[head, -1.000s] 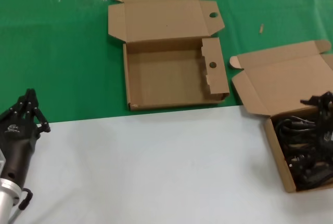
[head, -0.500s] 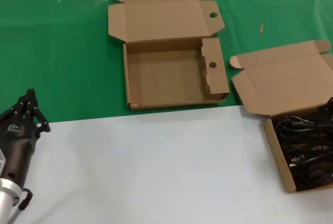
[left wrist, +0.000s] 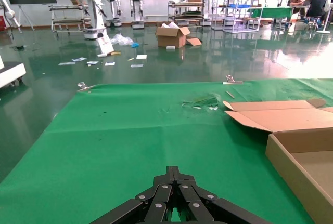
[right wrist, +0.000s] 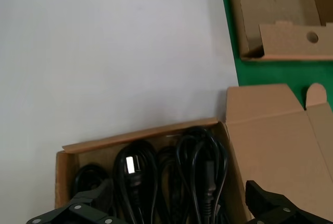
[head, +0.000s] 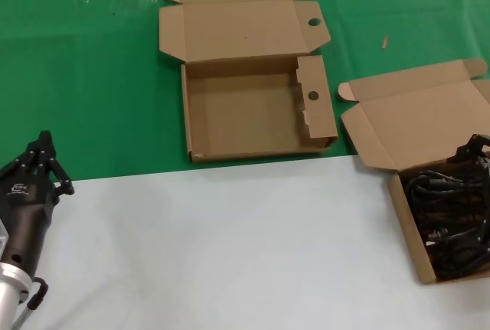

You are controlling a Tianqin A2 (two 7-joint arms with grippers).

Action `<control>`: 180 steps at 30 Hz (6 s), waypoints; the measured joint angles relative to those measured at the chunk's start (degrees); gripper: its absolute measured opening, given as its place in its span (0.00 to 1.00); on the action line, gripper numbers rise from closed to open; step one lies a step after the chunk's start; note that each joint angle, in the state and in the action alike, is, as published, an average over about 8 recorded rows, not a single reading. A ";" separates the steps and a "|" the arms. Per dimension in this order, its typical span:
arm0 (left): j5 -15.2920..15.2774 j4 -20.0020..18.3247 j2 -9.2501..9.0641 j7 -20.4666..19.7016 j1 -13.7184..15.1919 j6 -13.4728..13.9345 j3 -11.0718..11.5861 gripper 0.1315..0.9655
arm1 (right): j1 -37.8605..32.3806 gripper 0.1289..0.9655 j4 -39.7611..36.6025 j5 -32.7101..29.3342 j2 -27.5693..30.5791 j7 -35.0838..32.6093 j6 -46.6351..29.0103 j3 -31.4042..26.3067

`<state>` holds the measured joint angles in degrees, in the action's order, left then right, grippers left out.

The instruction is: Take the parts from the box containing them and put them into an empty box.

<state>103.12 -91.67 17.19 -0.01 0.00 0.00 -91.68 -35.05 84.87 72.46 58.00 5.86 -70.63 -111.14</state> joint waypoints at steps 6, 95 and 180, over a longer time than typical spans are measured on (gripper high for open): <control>0.00 0.00 0.00 -0.01 0.00 0.00 0.00 0.01 | -2.05 0.87 -3.41 -0.86 -1.27 -0.79 0.06 -1.23; 0.00 0.00 0.00 -0.01 0.00 0.00 0.00 0.01 | -47.92 0.10 -76.34 -2.94 -55.55 -25.62 19.86 -12.03; 0.00 0.00 0.00 0.01 0.00 0.00 0.00 0.84 | 5.10 1.00 -16.72 22.00 -42.77 -10.39 47.32 10.08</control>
<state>103.12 -91.67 17.19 0.01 0.00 0.00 -91.68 -29.95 68.15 94.46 15.23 -4.53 -23.31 -101.05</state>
